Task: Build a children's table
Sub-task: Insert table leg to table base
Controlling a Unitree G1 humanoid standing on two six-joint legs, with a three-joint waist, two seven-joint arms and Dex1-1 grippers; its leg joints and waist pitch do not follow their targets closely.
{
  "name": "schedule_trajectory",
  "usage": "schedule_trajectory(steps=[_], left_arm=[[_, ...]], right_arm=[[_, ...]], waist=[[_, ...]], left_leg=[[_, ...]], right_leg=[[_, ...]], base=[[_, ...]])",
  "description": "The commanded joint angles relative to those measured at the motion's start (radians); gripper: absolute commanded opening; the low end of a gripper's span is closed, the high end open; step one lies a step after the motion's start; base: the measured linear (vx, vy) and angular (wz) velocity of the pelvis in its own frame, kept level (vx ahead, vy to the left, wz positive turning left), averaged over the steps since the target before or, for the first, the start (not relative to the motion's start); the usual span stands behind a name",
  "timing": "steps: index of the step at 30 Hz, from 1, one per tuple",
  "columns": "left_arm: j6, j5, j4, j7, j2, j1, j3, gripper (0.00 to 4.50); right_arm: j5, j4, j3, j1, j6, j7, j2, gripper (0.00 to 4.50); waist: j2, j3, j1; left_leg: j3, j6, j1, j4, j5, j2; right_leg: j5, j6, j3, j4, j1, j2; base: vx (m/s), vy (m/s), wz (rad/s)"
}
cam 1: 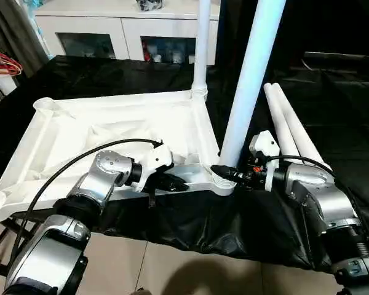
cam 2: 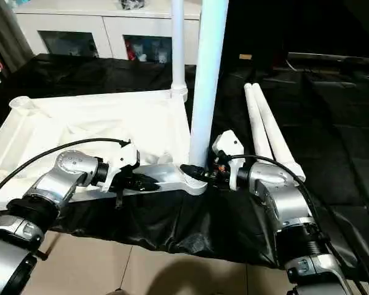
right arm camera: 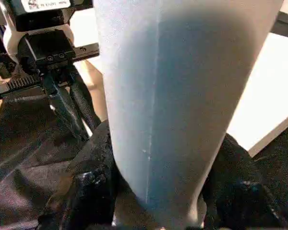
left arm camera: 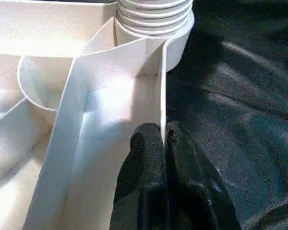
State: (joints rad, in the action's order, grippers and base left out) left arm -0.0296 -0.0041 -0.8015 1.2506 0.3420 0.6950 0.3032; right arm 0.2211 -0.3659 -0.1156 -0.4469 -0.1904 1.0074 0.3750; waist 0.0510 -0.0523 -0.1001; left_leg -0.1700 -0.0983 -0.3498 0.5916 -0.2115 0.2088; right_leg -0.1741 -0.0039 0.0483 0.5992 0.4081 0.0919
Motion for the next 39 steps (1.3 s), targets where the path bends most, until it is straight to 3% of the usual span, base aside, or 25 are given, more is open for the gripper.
schedule_trajectory(steps=[1,9,10,13,15,20,25,28,32,36,39], left_arm=[[-0.004,-0.006,0.013,0.031,-0.014,-0.006,0.014,0.00],[-0.036,0.018,0.008,0.064,-0.006,-0.007,0.033,0.00],[-0.040,0.014,0.015,0.089,-0.002,-0.011,0.039,0.00],[-0.043,0.010,0.021,0.114,0.002,-0.012,0.044,0.00],[-0.046,0.012,0.018,0.132,0.007,-0.008,0.050,0.00],[-0.067,0.026,-0.001,0.138,0.016,0.003,0.052,0.00],[-0.067,0.022,-0.017,0.098,0.008,0.019,0.021,0.00],[-0.037,-0.005,-0.008,0.033,-0.014,0.030,-0.020,0.00],[0.018,0.006,0.002,-0.090,-0.033,0.051,-0.047,0.00],[0.152,0.000,0.067,-0.218,-0.066,0.076,-0.096,0.00],[0.207,0.018,0.104,-0.285,-0.083,0.076,-0.101,0.00]], right_arm=[[-0.003,-0.018,-0.025,0.017,-0.038,-0.002,-0.017,1.95],[0.011,0.001,-0.049,0.018,-0.063,0.077,0.008,1.95],[0.021,0.011,-0.064,0.019,-0.077,0.129,0.028,1.95],[0.033,0.026,-0.080,0.019,-0.099,0.187,0.052,1.95],[0.030,0.031,-0.109,0.021,-0.108,0.256,0.085,1.95],[0.014,0.033,-0.137,0.024,-0.097,0.303,0.110,1.95],[0.003,0.008,-0.121,0.019,-0.077,0.270,0.088,1.95],[-0.014,-0.065,-0.078,0.000,-0.027,0.152,0.028,1.95],[-0.036,-0.148,-0.039,-0.033,0.001,0.006,-0.031,1.95],[-0.108,-0.346,-0.001,-0.128,-0.003,-0.305,-0.139,1.93],[-0.119,-0.413,0.009,-0.164,-0.008,-0.384,-0.173,1.93]], waist=[[-0.009,0.071,-0.008],[-0.015,0.071,-0.009],[-0.023,0.072,-0.011],[-0.021,0.072,-0.018],[-0.027,0.071,-0.022],[-0.029,0.070,-0.034],[-0.031,0.071,-0.042],[-0.033,0.068,-0.038],[-0.035,0.065,-0.031],[-0.032,0.069,-0.007],[-0.029,0.072,0.004]], left_leg=[[-0.007,0.062,-0.008,-0.066,-0.101,0.008],[-0.007,0.073,-0.007,-0.065,-0.087,0.009],[-0.009,0.083,-0.007,-0.063,-0.081,0.010],[-0.009,0.095,-0.006,-0.062,-0.076,0.012],[-0.009,0.092,-0.004,-0.064,-0.091,0.013],[-0.008,0.075,-0.003,-0.067,-0.111,0.015],[-0.008,0.056,0.000,-0.069,-0.130,0.015],[-0.008,0.035,-0.003,-0.072,-0.158,0.012],[-0.004,0.013,-0.002,-0.077,-0.184,0.008],[0.001,-0.011,-0.011,-0.078,-0.153,0.004],[0.000,0.001,-0.010,-0.074,-0.126,0.004]], right_leg=[[-0.077,-0.270,-0.024,-0.048,-0.064,0.040],[-0.070,-0.270,-0.025,-0.045,-0.064,0.040],[-0.061,-0.274,-0.025,-0.044,-0.064,0.040],[-0.057,-0.276,-0.026,-0.043,-0.062,0.041],[-0.082,-0.272,-0.026,-0.046,-0.061,0.042],[-0.139,-0.252,-0.028,-0.050,-0.058,0.044],[-0.145,-0.245,-0.028,-0.051,-0.056,0.044],[-0.191,-0.237,-0.028,-0.055,-0.054,0.046],[-0.295,-0.196,-0.029,-0.066,-0.054,0.046],[-0.263,-0.203,-0.026,-0.057,-0.056,0.045],[-0.185,-0.224,-0.026,-0.053,-0.055,0.042]], base=[[0.000,0.000,0.00],[0.000,0.000,0.00],[0.000,0.000,0.00],[0.000,0.000,0.00],[0.000,0.000,0.00],[0.000,0.000,0.00],[0.000,0.000,0.00],[0.000,0.000,0.00],[0.000,0.000,0.00],[0.000,0.000,0.00],[0.000,0.000,0.00]])
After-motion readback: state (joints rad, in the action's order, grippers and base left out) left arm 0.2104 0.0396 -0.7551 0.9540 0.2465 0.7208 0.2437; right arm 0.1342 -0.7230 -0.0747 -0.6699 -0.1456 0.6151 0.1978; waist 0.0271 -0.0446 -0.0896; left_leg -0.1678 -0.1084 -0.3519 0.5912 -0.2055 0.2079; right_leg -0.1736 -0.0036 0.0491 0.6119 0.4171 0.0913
